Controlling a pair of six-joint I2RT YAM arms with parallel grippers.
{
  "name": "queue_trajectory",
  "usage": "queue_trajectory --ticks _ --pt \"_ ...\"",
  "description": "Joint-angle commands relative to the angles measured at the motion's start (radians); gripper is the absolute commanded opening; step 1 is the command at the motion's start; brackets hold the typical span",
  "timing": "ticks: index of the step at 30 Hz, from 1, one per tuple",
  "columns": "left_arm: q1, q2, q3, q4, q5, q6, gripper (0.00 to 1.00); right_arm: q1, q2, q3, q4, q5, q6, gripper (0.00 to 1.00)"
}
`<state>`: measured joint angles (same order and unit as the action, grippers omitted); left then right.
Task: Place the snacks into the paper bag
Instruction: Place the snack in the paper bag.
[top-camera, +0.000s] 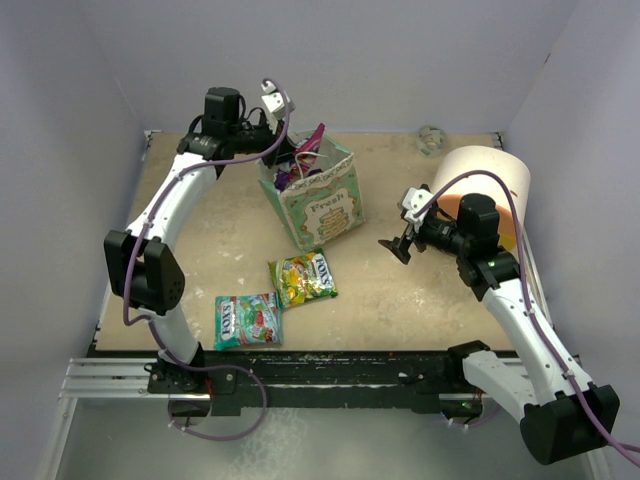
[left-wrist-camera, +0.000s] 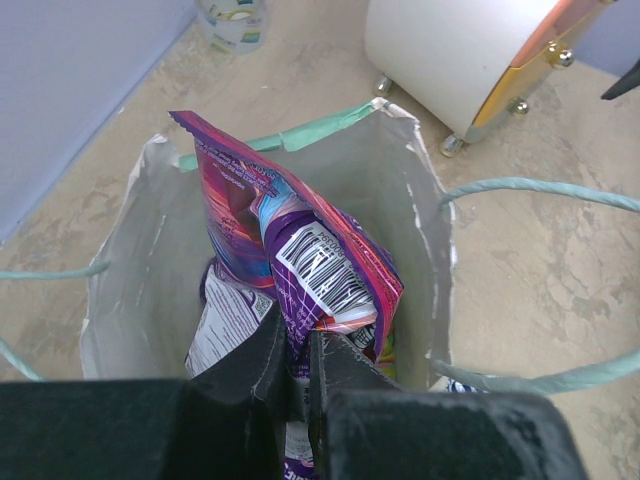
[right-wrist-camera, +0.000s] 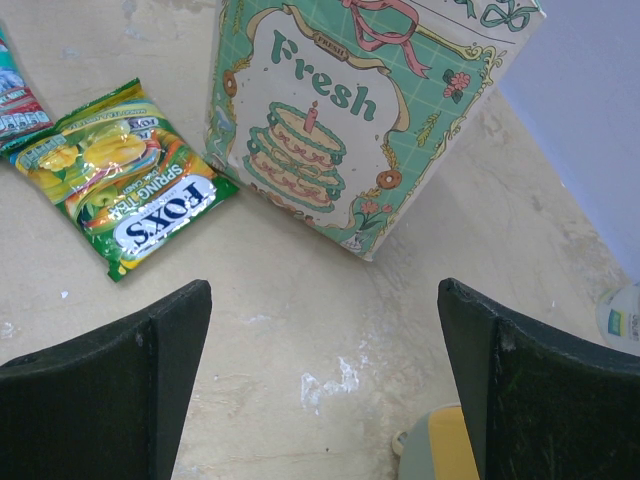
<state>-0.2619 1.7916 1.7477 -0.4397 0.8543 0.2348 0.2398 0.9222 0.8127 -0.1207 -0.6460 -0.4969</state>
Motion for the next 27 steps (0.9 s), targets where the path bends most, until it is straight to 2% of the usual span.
queue_trajectory --ticks 1,13,22,27 --pt "-0.010 0.000 -0.009 0.136 -0.040 -0.054 0.00 -0.005 -0.014 0.002 0.038 -0.013 -0.006 0.96" --pt "-0.023 0.014 -0.001 0.172 -0.088 -0.062 0.00 -0.005 -0.002 -0.003 0.039 -0.003 -0.011 0.96" --pt "-0.027 -0.083 -0.133 0.115 -0.149 0.014 0.00 -0.005 0.002 -0.005 0.039 0.000 -0.018 0.96" --pt "-0.035 -0.064 -0.131 0.093 -0.136 0.012 0.00 -0.005 0.000 -0.005 0.039 -0.001 -0.016 0.96"
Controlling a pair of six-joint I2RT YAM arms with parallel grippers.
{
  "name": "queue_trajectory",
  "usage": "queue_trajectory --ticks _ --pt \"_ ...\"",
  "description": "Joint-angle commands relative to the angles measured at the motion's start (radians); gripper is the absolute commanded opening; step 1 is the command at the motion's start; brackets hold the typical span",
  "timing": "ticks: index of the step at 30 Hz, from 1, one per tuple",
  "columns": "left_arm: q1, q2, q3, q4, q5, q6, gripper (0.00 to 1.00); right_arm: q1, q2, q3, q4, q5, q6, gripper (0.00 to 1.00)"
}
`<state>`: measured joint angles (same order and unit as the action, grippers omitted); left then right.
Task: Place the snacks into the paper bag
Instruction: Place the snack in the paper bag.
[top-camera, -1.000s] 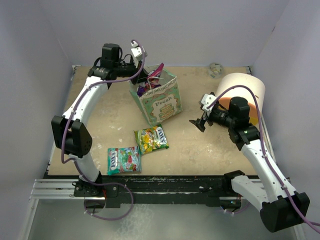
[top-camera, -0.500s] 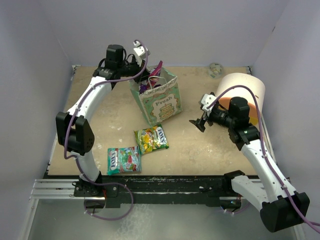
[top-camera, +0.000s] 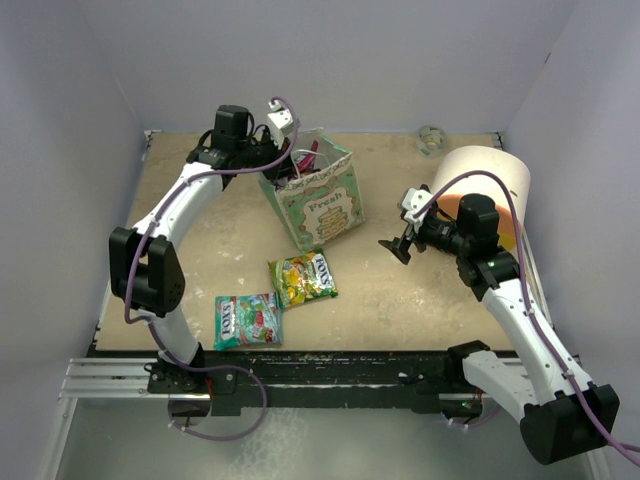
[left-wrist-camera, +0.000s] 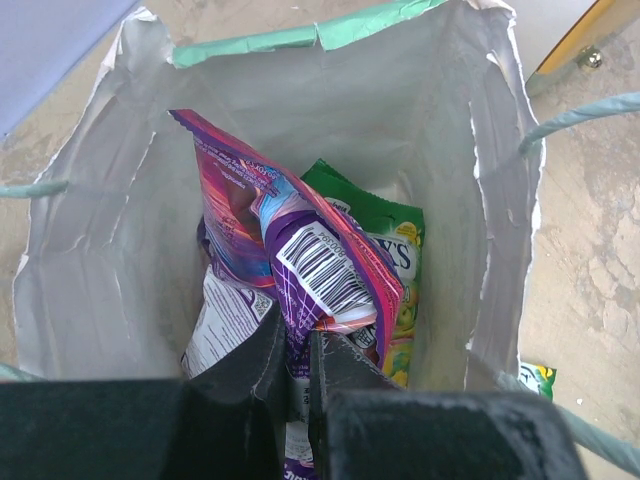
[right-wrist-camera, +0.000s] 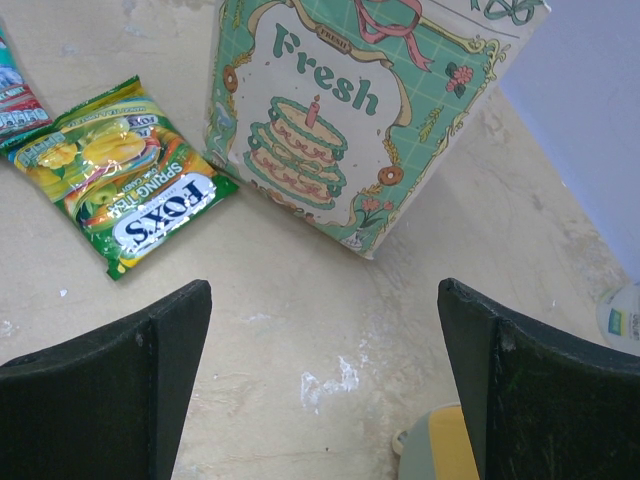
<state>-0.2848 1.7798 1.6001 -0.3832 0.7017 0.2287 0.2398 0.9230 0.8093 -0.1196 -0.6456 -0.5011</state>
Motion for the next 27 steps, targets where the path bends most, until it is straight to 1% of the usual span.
queue_trajectory --ticks 1,6,13,20,24,27 --pt "-0.014 -0.041 0.027 0.028 0.022 0.020 0.00 -0.005 -0.001 -0.002 0.039 -0.003 -0.010 0.96" --pt "-0.034 0.040 0.143 -0.053 0.052 0.040 0.00 -0.005 -0.003 -0.002 0.040 -0.002 -0.011 0.96" --pt "-0.060 0.149 0.298 -0.187 0.050 0.045 0.00 -0.005 -0.008 -0.002 0.038 0.000 -0.010 0.96" --pt "-0.092 0.182 0.344 -0.285 0.034 0.092 0.04 -0.005 -0.010 -0.002 0.038 -0.004 -0.011 0.96" --pt "-0.101 0.190 0.362 -0.315 0.092 0.107 0.05 -0.005 -0.009 -0.002 0.038 -0.006 -0.011 0.96" --pt "-0.115 0.213 0.400 -0.378 0.129 0.140 0.07 -0.005 -0.009 -0.002 0.038 -0.008 -0.012 0.96"
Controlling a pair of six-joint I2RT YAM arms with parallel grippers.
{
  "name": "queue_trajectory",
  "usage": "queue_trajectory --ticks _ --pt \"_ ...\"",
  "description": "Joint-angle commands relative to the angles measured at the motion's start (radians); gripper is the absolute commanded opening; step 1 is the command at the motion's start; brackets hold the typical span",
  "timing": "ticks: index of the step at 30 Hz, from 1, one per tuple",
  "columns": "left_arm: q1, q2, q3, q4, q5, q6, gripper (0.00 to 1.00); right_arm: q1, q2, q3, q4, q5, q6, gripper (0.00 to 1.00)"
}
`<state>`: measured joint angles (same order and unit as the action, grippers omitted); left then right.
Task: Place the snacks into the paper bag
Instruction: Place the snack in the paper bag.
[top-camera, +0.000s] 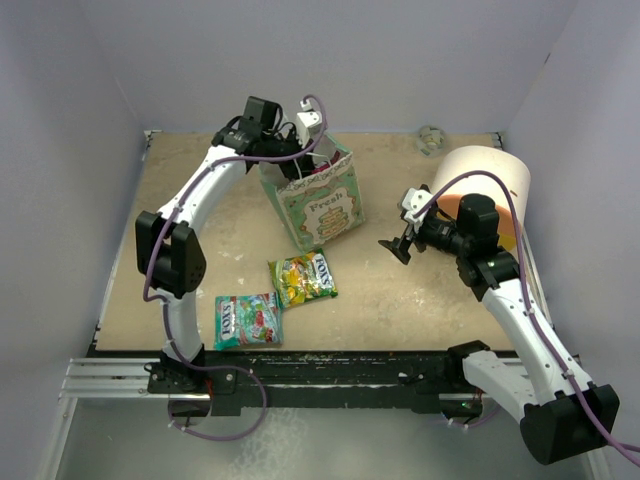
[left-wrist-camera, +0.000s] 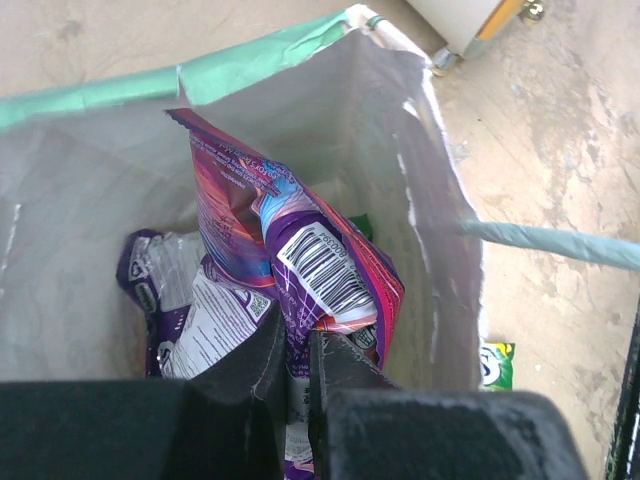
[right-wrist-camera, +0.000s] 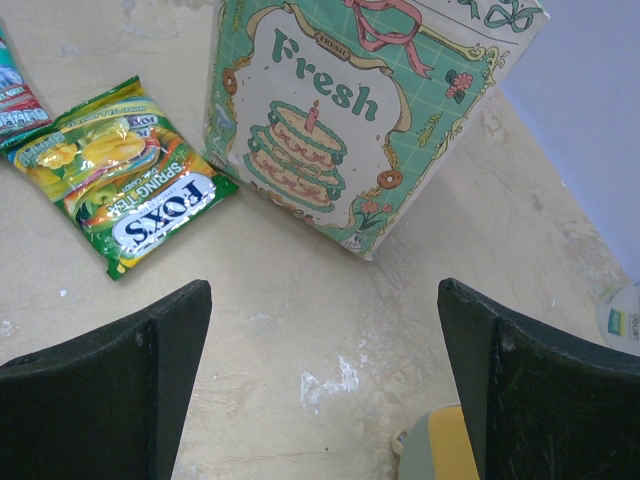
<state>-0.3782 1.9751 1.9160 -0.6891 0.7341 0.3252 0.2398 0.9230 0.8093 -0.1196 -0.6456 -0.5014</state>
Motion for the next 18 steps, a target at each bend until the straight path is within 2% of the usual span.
queue_trajectory --ticks 1,6,12,18 --pt "-0.030 0.023 0.095 -0.094 0.096 0.058 0.08 -0.005 -0.009 -0.002 0.038 -0.007 -0.012 0.96" --pt "-0.068 0.027 0.103 -0.148 0.073 0.125 0.15 -0.005 -0.009 -0.002 0.038 -0.005 -0.012 0.96" --pt "-0.078 0.020 0.102 -0.148 0.072 0.132 0.22 -0.005 -0.007 -0.002 0.038 -0.006 -0.012 0.96" --pt "-0.077 -0.002 0.100 -0.128 0.032 0.160 0.37 -0.005 -0.006 -0.002 0.038 -0.006 -0.013 0.96"
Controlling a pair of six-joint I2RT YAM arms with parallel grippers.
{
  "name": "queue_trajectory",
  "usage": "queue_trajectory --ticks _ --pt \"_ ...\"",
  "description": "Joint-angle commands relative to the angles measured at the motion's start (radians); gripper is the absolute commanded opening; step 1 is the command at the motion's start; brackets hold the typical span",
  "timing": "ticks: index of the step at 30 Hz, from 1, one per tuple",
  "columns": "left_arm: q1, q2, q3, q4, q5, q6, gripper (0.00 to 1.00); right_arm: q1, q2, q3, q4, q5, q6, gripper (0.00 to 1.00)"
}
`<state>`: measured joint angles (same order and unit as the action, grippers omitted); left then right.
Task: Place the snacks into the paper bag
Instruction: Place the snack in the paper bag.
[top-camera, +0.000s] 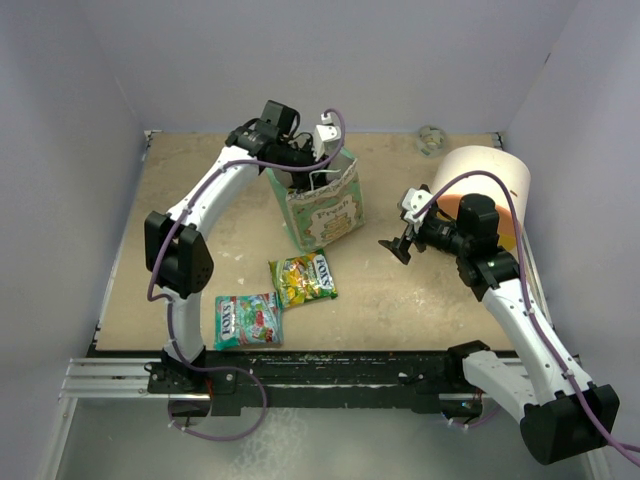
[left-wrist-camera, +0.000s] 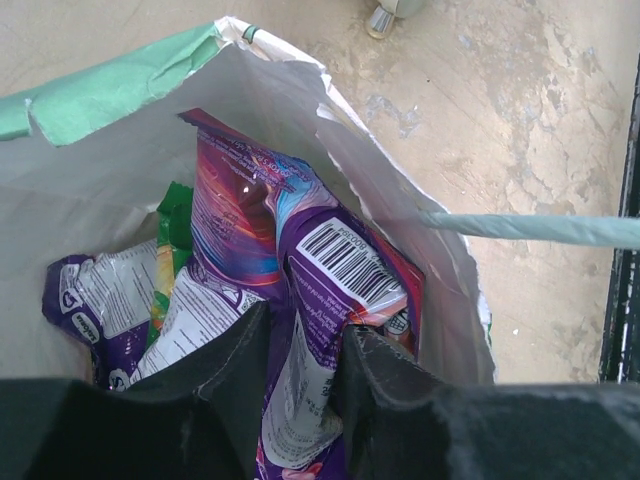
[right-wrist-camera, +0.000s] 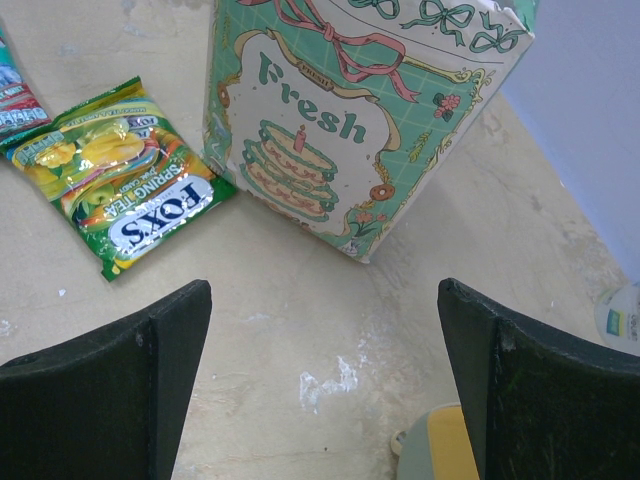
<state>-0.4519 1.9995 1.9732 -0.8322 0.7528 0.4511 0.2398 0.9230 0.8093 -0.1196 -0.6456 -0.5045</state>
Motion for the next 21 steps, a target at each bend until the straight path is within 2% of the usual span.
queue_trajectory --ticks 1,21 --pt "-0.004 -0.033 0.041 0.021 0.004 0.039 0.39 -0.005 -0.006 -0.003 0.038 -0.006 -0.010 0.96" --pt "-0.004 -0.157 0.033 0.121 -0.223 0.149 0.82 -0.005 0.000 -0.007 0.038 0.005 -0.023 0.96"
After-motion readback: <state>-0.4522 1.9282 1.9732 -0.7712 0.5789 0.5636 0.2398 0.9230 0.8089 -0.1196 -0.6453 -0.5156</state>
